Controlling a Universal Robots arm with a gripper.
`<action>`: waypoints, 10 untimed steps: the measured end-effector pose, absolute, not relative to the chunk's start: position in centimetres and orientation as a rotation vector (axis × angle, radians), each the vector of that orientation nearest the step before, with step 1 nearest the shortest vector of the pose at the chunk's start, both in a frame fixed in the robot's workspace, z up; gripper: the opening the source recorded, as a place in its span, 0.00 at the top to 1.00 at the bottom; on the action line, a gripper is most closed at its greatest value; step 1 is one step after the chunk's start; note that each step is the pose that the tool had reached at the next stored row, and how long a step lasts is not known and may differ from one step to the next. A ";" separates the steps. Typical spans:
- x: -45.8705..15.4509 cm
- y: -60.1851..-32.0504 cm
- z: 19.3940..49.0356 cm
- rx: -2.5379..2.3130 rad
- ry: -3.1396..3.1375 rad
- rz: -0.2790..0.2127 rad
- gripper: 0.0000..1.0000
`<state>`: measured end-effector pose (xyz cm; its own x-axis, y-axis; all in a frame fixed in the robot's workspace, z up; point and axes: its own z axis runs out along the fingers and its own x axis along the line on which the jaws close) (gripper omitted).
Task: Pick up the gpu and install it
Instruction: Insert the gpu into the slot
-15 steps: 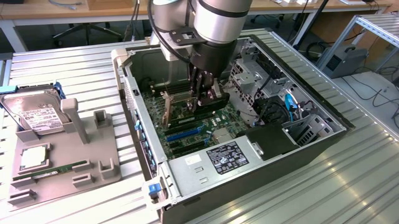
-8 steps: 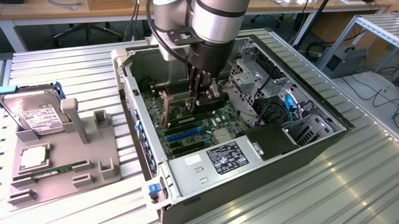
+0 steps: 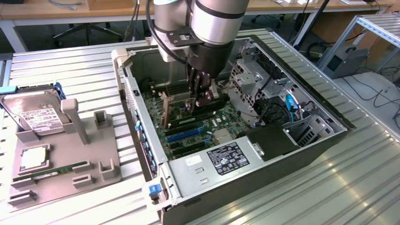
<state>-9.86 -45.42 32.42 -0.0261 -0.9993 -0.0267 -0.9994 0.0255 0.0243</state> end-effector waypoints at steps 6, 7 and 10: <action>-9.9 -45.4 32.3 -2.190 2.248 0.057 0.72; -9.9 -45.4 31.9 -2.190 2.249 0.057 0.72; -9.9 -45.4 31.7 -2.190 2.249 0.057 0.72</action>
